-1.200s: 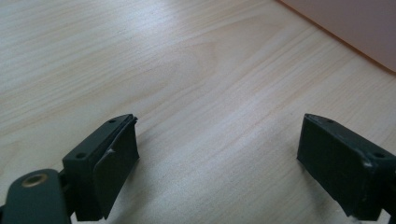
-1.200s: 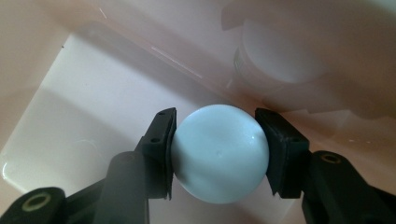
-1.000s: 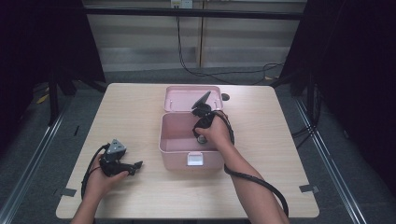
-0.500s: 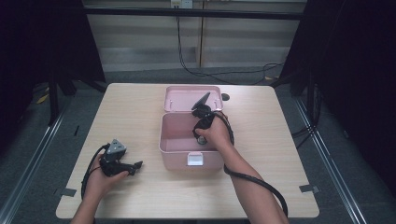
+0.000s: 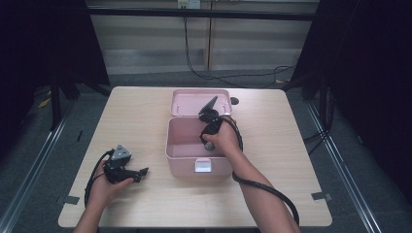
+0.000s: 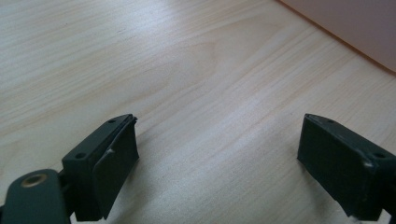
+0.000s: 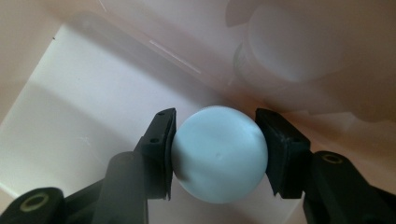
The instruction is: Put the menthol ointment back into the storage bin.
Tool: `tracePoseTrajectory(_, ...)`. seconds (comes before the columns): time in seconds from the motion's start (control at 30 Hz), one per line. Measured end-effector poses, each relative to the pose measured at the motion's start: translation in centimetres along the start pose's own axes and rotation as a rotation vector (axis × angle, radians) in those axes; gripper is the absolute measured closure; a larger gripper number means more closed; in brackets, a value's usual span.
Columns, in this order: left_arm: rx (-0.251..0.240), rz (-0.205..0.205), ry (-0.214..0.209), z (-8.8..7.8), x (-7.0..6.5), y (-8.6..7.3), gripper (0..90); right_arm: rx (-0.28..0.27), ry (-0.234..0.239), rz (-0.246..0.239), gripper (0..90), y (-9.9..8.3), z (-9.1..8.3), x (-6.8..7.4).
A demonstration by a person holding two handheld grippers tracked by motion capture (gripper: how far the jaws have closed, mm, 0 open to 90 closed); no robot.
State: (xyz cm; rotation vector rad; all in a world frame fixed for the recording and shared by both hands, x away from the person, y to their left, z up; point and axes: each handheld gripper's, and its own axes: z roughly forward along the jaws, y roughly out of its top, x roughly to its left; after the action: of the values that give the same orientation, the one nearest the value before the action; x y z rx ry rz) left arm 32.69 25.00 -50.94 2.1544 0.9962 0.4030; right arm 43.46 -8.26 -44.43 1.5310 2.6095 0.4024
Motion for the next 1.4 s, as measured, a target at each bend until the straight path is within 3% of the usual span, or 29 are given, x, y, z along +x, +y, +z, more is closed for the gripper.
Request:
tracePoseTrajectory(0.6, -0.001, 0.002, 0.001, 0.0, 0.0, 0.0, 11.6, -0.007, 0.003, -0.013, 44.6, 0.0, -0.5, 0.2)
tracePoseTrajectory(0.93, -0.001, 0.004, 0.003, 0.0, 0.0, 0.0, 11.6, -0.015, -0.012, -0.026, 43.6, 0.3, -2.1, 0.4)
tracePoseTrajectory(1.4, 0.0, 0.003, 0.002, 0.0, 0.0, 0.0, 11.5, -0.05, 0.003, -0.049, 43.6, -0.3, -5.2, 0.2)
